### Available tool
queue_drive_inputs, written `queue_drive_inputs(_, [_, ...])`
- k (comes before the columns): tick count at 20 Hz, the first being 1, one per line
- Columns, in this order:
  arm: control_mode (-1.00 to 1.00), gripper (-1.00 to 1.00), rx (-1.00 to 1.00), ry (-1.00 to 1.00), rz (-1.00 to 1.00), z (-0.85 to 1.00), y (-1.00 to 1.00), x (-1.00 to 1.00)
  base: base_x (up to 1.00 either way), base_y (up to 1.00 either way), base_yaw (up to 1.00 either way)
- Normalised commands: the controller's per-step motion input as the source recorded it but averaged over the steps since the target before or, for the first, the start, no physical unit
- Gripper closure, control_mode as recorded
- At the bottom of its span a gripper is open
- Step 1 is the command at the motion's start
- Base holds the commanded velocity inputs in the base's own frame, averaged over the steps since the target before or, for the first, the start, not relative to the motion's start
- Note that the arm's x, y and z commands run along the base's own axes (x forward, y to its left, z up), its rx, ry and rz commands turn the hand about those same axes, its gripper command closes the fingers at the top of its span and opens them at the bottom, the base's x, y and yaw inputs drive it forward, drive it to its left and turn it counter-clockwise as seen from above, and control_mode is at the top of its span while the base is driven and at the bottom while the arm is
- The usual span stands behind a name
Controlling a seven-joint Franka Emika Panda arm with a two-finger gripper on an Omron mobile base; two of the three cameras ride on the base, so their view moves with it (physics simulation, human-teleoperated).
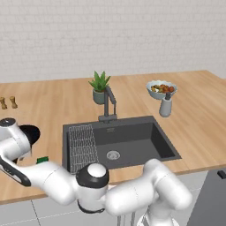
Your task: Pick the pan and sponge and place them into the sink. Then turn on the water.
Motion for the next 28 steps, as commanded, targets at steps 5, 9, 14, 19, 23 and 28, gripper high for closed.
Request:
queue_drive_inputs(5, [-1.0, -1.0, 0.0, 0.0, -0.1, -0.62, -0.02, 0.0, 0.0, 0.0, 0.0])
queue_drive_inputs(9, [-1.0, -1.0, 0.0, 0.02, -0.11, -0.67, 0.0, 0.0, 0.0, 0.0, 0.0])
queue_drive_inputs(14, [-1.0, 1.0, 0.0, 0.03, -0.11, -0.62, 0.0, 0.0, 0.0, 0.0, 0.0])
queue_drive_inputs(19, [-1.0, 1.0, 0.0, 0.07, -0.13, -0.62, 0.0, 0.0, 0.0, 0.0, 0.0])
queue_drive_inputs(23, [-1.0, 1.0, 0.0, 0.14, -0.14, -0.61, 0.0, 0.0, 0.0, 0.0, 0.0])
queue_drive_inputs(28, [-1.0, 1.0, 0.0, 0.09, -0.14, -0.59, -0.01, -0.01, 0.0, 0.0, 0.0])
